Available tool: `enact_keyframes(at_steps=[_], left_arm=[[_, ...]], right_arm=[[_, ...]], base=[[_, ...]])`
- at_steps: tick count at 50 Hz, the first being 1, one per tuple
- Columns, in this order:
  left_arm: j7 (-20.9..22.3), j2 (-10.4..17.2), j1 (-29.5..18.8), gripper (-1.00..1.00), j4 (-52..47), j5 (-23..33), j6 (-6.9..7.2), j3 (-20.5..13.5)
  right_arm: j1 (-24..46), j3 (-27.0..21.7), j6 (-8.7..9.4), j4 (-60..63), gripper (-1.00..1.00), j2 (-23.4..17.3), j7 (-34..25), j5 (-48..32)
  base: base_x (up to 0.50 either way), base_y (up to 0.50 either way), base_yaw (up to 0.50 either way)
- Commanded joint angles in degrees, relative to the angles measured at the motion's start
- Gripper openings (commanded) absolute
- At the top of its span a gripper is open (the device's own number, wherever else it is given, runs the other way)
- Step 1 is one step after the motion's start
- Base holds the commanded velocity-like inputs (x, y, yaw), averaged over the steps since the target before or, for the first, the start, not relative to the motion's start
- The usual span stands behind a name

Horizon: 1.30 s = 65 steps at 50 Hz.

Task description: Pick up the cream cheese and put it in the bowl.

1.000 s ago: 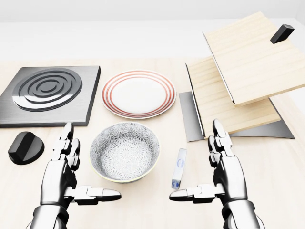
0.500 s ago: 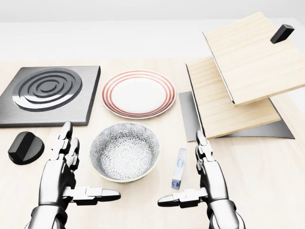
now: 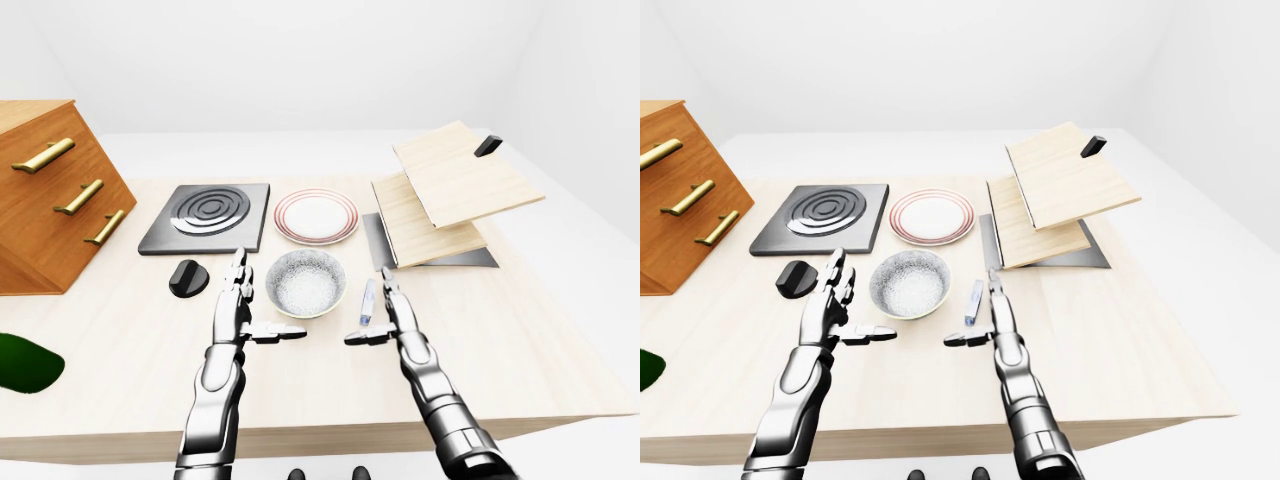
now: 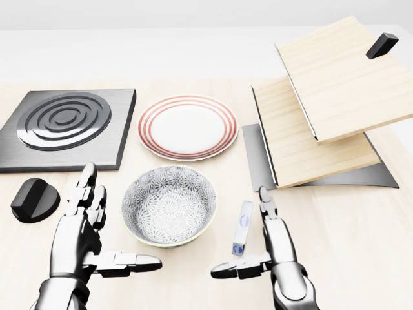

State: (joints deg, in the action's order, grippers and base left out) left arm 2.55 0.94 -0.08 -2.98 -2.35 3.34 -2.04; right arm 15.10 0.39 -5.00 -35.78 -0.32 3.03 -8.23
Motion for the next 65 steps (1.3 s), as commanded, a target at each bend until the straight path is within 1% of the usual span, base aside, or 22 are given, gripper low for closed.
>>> enact_keyframes(at_steps=[1,4,7,14,21,24,29,30,31,32,44,53,55,57,58,60,65], left_arm=[[0.1,0.0,0.0,1.00,-0.4,-0.1,0.41,0.0],[0.2,0.0,0.0,1.00,-0.2,-0.1,0.24,0.0],[0.2,0.0,0.0,1.00,-0.4,-0.1,0.47,0.0],[0.3,0.0,0.0,1.00,-0.2,-0.2,0.26,0.0],[0.6,0.1,0.3,1.00,-1.1,-0.5,0.88,-0.1],[0.6,0.1,0.4,1.00,-2.3,-0.7,1.66,-0.2],[0.7,0.0,0.7,1.00,-3.0,-0.8,1.66,-0.2],[0.7,0.0,0.7,1.00,-3.1,-0.9,1.66,-0.2],[0.7,0.0,0.8,1.00,-3.2,-0.9,1.66,-0.2],[0.7,0.0,0.8,1.00,-3.4,-1.0,1.66,-0.2],[1.3,0.1,1.4,1.00,-7.6,-2.8,1.66,-0.9],[1.4,0.2,1.3,1.00,-9.5,-4.2,1.66,-1.6],[1.4,0.2,1.3,1.00,-9.4,-4.3,1.66,-1.7],[1.4,0.3,1.2,1.00,-9.0,-4.5,1.66,-1.7],[1.5,0.3,1.2,1.00,-9.0,-4.5,1.66,-1.7],[1.5,0.3,1.3,1.00,-9.3,-4.6,1.66,-1.7],[1.4,0.4,1.1,1.00,-9.5,-4.8,1.66,-1.9]], right_arm=[[2.4,0.0,0.00,-4.4,1.00,0.2,1.1,-0.9],[3.4,-0.1,0.00,-5.5,1.00,-0.1,3.5,-2.2],[4.0,-0.1,0.00,-6.9,1.00,0.1,3.6,-2.1],[4.5,0.3,0.00,-8.4,1.00,0.4,4.9,-3.1],[5.2,0.0,0.00,-10.1,1.00,0.2,5.5,-3.1],[5.6,-0.1,0.00,-11.0,1.00,0.1,5.8,-3.1],[6.3,-0.4,0.00,-13.0,1.00,-0.1,6.4,-3.1],[6.2,-0.4,0.00,-12.8,-0.39,-0.1,6.6,-3.1],[6.1,-0.4,0.00,-12.7,-0.76,-0.1,6.6,-3.0],[6.1,-0.3,0.00,-12.5,-1.00,-0.1,6.7,-3.2],[6.1,-0.5,0.00,-12.3,-1.00,-0.2,7.2,-2.8],[5.1,-0.3,0.00,-9.7,-1.00,-0.1,7.4,-3.0],[3.7,-0.3,0.00,-5.3,-1.00,-0.2,8.3,-3.7],[1.0,-0.3,0.00,2.8,-1.00,-0.2,8.1,-3.8],[-0.7,-0.4,0.00,8.5,-1.00,-0.4,9.2,-4.9],[-2.6,-0.3,0.00,14.8,-1.00,-0.5,9.2,-5.6],[-6.3,0.1,0.00,27.5,-1.00,-0.4,9.3,-8.1]], base=[[0.00,0.00,0.00],[0.00,0.00,0.00],[0.00,0.00,0.00],[0.00,0.00,0.00],[0.00,0.00,0.00],[0.00,0.00,0.00],[0.00,0.00,0.00],[0.00,0.00,0.00],[0.00,0.00,0.00],[0.00,0.00,0.00],[0.00,0.00,0.00],[0.00,0.00,0.00],[0.00,0.00,0.00],[0.00,0.00,0.00],[0.00,0.00,0.00],[0.00,0.00,0.00],[0.00,0.00,0.00]])
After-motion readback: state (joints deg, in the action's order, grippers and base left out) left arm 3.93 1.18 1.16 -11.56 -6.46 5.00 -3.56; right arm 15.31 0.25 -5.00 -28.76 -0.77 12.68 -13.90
